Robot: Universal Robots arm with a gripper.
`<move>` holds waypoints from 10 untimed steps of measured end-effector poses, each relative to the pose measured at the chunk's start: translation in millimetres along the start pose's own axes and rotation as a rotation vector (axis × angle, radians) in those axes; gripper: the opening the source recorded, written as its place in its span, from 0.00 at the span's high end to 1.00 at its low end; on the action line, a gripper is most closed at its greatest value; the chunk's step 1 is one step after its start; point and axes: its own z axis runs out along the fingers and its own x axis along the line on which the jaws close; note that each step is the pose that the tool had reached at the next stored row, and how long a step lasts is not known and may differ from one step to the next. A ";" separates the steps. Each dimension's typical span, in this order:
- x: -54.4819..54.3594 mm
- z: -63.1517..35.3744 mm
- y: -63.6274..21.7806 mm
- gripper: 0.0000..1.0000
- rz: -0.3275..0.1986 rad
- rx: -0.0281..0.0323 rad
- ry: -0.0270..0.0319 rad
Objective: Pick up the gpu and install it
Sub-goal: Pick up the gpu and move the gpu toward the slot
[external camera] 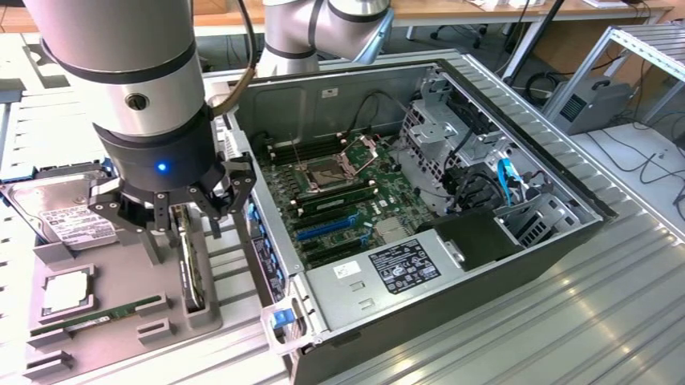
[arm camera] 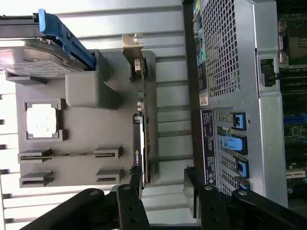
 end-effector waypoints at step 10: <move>0.1 3.7 -0.2 0.52 0.000 -0.0001 0.0000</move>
